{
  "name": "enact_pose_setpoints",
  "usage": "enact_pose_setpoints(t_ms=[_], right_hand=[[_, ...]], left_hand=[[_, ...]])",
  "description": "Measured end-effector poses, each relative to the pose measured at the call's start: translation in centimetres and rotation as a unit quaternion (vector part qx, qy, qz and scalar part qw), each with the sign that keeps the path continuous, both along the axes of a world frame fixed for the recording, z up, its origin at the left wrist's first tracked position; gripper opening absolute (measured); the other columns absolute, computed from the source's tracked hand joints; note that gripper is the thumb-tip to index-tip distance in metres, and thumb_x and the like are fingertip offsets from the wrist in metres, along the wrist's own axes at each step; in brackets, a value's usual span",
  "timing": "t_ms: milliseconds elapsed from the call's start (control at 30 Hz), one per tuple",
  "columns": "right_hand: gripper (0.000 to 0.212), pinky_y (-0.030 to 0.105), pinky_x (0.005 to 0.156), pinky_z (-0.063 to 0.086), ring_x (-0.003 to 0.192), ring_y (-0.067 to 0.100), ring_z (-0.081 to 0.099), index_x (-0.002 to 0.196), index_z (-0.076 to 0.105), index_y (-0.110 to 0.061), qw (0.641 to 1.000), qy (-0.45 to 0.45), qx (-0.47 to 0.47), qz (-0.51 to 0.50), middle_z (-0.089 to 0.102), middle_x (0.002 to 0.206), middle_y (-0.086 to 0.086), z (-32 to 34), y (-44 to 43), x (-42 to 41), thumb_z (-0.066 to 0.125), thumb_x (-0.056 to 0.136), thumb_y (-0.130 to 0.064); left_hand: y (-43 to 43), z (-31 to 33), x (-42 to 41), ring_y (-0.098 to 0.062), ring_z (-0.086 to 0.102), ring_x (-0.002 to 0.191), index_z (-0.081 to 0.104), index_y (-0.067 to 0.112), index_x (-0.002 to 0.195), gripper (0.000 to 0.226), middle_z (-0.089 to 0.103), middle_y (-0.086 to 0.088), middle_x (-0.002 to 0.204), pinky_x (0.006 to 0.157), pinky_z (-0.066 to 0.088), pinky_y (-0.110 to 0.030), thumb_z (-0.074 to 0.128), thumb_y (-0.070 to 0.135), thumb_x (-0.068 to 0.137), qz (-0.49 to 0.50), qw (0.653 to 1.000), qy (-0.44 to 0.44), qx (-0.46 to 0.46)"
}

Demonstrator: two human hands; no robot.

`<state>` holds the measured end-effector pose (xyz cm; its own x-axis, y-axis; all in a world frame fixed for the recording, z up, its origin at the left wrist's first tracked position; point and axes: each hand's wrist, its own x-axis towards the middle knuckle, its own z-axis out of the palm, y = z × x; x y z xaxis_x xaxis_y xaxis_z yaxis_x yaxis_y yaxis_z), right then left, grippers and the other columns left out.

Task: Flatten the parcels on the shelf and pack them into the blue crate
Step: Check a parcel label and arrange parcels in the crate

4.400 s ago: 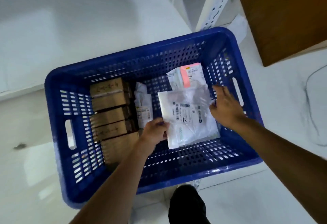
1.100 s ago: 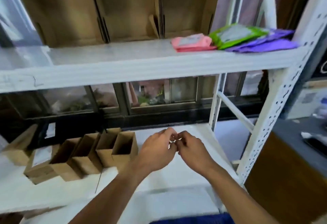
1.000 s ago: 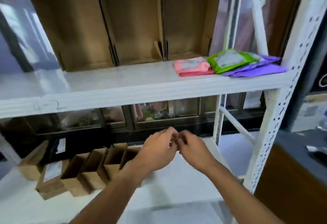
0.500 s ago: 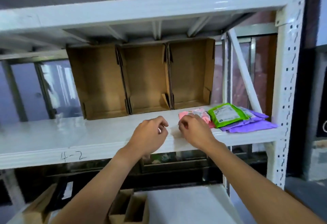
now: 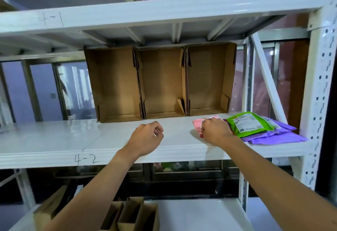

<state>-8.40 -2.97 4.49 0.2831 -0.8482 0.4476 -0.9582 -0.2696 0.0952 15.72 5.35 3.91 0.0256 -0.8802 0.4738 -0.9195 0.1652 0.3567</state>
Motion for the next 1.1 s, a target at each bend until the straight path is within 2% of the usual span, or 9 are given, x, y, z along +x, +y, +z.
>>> enact_pose_setpoints(t_ms=[133,233,467,633,733,800,933,1000,1100], right_hand=[[0.011,0.036,0.082,0.048,0.091,0.024,0.06,0.089,0.06,-0.026,0.999,-0.029,0.015,0.037,0.069,0.104,0.007,0.6,0.5,0.9,0.052,0.096,-0.029],[0.027,0.032,0.071,0.042,0.083,0.021,0.059,0.098,0.068,-0.017,0.99,-0.089,0.017,0.106,0.069,0.097,0.006,0.8,2.2,3.6,0.049,0.097,-0.035],[0.023,0.034,0.078,0.047,0.084,0.018,0.058,0.103,0.063,-0.019,0.954,-0.113,-0.009,0.279,0.064,0.099,-0.001,-0.6,5.8,11.4,0.046,0.099,-0.033],[0.018,0.035,0.079,0.048,0.09,0.019,0.059,0.108,0.063,-0.024,0.942,-0.128,0.016,0.309,0.068,0.098,0.0,-1.6,6.0,14.3,0.05,0.1,-0.032],[0.017,0.032,0.072,0.048,0.085,0.016,0.059,0.096,0.066,-0.024,0.928,-0.198,0.072,0.308,0.068,0.09,-0.004,-1.0,5.6,14.2,0.051,0.096,-0.032],[0.017,0.031,0.073,0.05,0.086,0.015,0.061,0.099,0.066,-0.022,0.929,-0.238,0.066,0.275,0.069,0.092,-0.005,-0.5,5.0,13.9,0.051,0.096,-0.03],[0.028,0.035,0.081,0.048,0.103,0.022,0.06,0.124,0.057,-0.021,0.953,-0.177,0.09,0.23,0.065,0.117,-0.002,-0.6,3.8,13.9,0.052,0.098,-0.031],[0.027,0.035,0.077,0.044,0.102,0.025,0.058,0.122,0.057,-0.019,0.952,-0.135,0.139,0.236,0.062,0.116,0.003,-1.3,3.5,14.2,0.047,0.101,-0.032],[0.032,0.038,0.082,0.045,0.104,0.027,0.056,0.119,0.059,-0.016,0.958,-0.092,0.133,0.235,0.06,0.117,0.006,-2.1,3.1,14.4,0.038,0.103,-0.033]], left_hand=[[-0.1,-0.1,1.0,-0.01,0.061,0.095,0.064,0.03,0.106,0.017,0.066,0.014,0.1,0.084,0.053,-0.032,0.051,0.031,0.096,0.001,1.0,0.005,0.004],[-0.4,0.0,2.2,-0.01,0.061,0.095,0.065,0.031,0.103,0.016,0.067,0.013,0.1,0.084,0.052,-0.03,0.052,0.03,0.095,0.004,1.0,0.017,0.004],[-1.2,0.0,5.0,-0.015,0.06,0.099,0.068,0.026,0.111,0.023,0.067,0.009,0.107,0.081,0.049,-0.029,0.051,0.021,0.096,0.026,0.999,0.038,0.006],[-2.0,-1.2,7.4,-0.016,0.062,0.101,0.068,0.022,0.109,0.02,0.067,0.003,0.112,0.091,0.052,-0.033,0.051,0.018,0.099,0.044,0.997,0.059,0.001],[-2.0,-1.8,8.4,-0.017,0.059,0.106,0.069,0.02,0.11,0.02,0.067,0.001,0.116,0.09,0.047,-0.031,0.053,0.021,0.097,0.057,0.997,0.033,-0.027],[-2.0,-1.7,8.4,-0.017,0.059,0.108,0.07,0.02,0.11,0.022,0.068,0.003,0.118,0.089,0.045,-0.03,0.053,0.023,0.096,0.059,0.997,0.02,-0.039],[-2.6,-0.8,7.7,-0.02,0.057,0.118,0.069,0.02,0.121,0.03,0.065,0.002,0.13,0.099,0.044,-0.032,0.048,0.027,0.1,0.038,0.999,0.019,0.004],[-2.9,-1.0,7.1,-0.023,0.055,0.121,0.066,0.018,0.127,0.034,0.063,-0.001,0.135,0.101,0.042,-0.034,0.043,0.028,0.104,0.013,0.999,0.014,0.04],[-3.2,-1.6,6.2,-0.026,0.055,0.119,0.063,0.015,0.125,0.039,0.061,-0.005,0.136,0.099,0.04,-0.036,0.031,0.026,0.108,-0.004,0.996,-0.026,0.085]])
